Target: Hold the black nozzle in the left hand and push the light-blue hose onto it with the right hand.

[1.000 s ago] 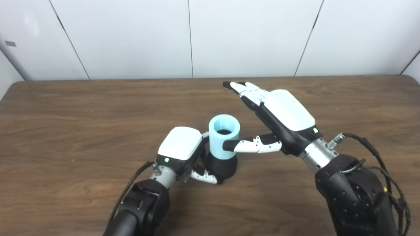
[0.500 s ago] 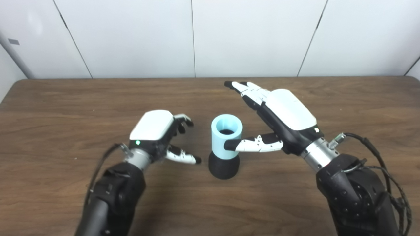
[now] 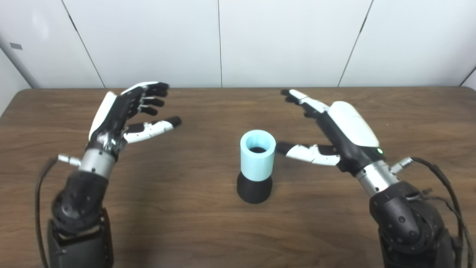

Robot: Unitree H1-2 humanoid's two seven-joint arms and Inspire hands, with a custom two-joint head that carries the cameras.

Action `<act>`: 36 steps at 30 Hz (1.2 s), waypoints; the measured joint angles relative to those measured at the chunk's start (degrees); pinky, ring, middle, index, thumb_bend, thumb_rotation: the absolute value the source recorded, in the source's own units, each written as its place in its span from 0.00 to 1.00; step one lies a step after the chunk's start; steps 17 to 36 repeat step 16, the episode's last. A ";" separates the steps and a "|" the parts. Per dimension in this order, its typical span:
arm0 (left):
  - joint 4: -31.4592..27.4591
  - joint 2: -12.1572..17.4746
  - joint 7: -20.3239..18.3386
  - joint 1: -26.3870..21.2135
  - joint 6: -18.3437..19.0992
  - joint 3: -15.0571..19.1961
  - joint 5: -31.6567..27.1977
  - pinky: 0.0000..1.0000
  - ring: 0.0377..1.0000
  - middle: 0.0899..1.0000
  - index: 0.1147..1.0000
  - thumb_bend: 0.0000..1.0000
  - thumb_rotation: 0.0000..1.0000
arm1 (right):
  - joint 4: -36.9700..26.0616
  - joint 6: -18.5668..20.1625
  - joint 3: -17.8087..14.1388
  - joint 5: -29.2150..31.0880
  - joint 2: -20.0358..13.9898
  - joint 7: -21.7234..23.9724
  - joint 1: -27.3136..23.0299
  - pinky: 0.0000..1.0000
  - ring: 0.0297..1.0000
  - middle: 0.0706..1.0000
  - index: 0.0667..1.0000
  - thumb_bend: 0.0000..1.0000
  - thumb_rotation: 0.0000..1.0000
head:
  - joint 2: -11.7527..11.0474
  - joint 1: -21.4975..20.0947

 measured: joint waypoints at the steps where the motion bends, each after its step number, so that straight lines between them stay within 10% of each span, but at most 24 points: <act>1: 1.06 -0.40 1.38 1.00 -0.42 0.25 -1.25 0.71 0.76 0.79 0.79 0.59 0.36 | 0.80 0.63 -0.73 1.07 1.08 -1.29 0.58 0.58 0.69 0.76 0.87 0.49 0.88 | 0.09 -0.17; 16: 2.41 0.86 5.58 10.83 5.15 -5.14 -12.54 1.00 1.00 1.00 1.00 0.52 0.91 | 12.57 1.20 -4.34 22.04 6.07 -15.27 8.25 0.87 0.94 0.97 1.00 0.55 1.00 | 0.62 -1.23; 36: 2.41 0.86 5.58 10.83 5.15 -5.14 -12.54 1.00 1.00 1.00 1.00 0.52 0.91 | 12.57 1.20 -4.34 22.04 6.07 -15.27 8.25 0.87 0.94 0.97 1.00 0.55 1.00 | 0.62 -1.23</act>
